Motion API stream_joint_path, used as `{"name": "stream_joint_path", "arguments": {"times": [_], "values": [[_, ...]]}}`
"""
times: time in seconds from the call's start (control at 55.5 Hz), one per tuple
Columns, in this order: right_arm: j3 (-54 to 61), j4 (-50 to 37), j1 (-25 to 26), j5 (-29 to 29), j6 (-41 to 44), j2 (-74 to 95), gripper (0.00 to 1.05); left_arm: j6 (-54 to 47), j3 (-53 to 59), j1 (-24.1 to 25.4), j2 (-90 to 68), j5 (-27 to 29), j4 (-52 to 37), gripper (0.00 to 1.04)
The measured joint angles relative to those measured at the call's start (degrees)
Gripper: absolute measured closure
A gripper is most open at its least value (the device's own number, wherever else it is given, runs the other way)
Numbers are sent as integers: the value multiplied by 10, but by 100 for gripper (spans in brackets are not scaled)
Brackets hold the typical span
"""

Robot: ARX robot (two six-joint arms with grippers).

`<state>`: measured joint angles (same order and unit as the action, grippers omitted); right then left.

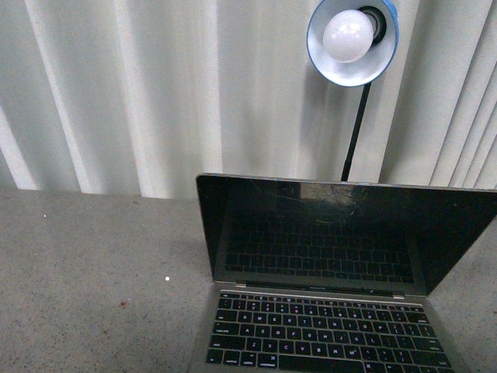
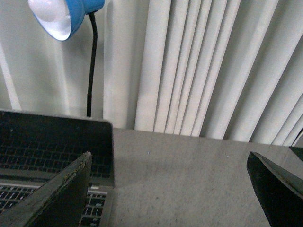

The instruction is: Close laptop

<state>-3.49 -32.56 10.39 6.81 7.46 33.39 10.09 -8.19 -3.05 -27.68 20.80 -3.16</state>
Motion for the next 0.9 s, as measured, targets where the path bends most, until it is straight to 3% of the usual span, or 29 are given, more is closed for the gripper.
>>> {"name": "stream_joint_path", "arguments": {"times": [0.09,0.198,0.432,0.54,0.702,0.9], "values": [[-43,-96,14,27,23,135,7,-10,-18,4,-78,-22,-85,7],[-110,-132,25,59,55,259,7,-47,-76,4,-213,-59,-209,7],[-315,-70,37,121,183,444,7,-150,-236,-8,-443,-166,-311,7],[-407,-13,38,150,247,497,7,-228,-331,-16,-517,-224,-290,7],[-558,103,38,208,382,580,7,-388,-498,-39,-598,-320,-170,7],[-686,250,37,250,520,653,7,-557,-630,-62,-668,-359,-29,7]]}}
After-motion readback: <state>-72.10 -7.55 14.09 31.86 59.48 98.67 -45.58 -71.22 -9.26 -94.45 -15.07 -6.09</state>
